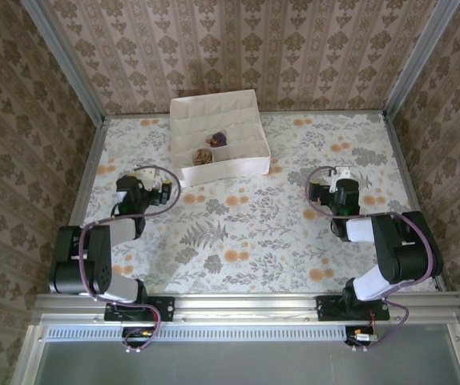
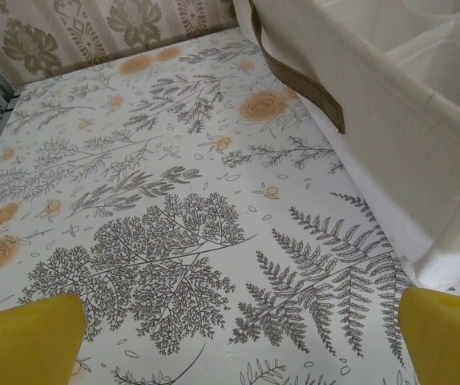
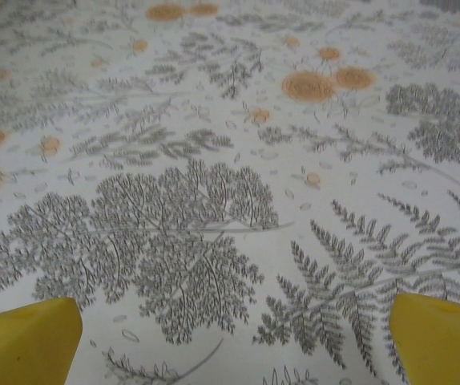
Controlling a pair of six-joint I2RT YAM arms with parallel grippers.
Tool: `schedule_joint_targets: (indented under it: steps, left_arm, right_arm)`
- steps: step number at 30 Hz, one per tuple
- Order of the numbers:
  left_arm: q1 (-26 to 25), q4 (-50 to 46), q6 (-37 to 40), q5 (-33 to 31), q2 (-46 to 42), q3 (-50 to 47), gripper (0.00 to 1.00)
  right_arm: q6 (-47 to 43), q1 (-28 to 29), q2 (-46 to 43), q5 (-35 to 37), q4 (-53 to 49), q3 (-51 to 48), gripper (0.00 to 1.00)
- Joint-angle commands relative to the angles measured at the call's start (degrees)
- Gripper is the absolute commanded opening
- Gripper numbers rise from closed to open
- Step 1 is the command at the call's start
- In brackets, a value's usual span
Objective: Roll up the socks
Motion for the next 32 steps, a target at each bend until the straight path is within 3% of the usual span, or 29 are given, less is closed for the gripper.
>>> schedule_joint_targets:
  steps: [1, 3, 5, 32]
  left_arm:
    - [0.2, 4.5, -2.8, -1.5, 1.0, -0.2, 1.0]
    - [0.6, 6.8, -4.4, -3.8, 2.8, -0.8, 1.0]
    - [1.9, 15.2, -5.6, -4.6, 6.0, -3.2, 1.0]
    - [1.3, 13.8, -5.0, -4.8, 5.3, -3.2, 1.0]
  right_arm:
    - [0.0, -0.4, -0.1, -1.3, 4.5, 0.6, 1.0]
    - [0.0, -0.4, 0.0, -1.3, 4.5, 0.7, 1.0]
    - [0.0, -0.4, -0.1, -1.3, 4.4, 0.7, 1.0]
    - [0.0, -0.4, -0.2, -1.4, 4.5, 0.5, 1.0]
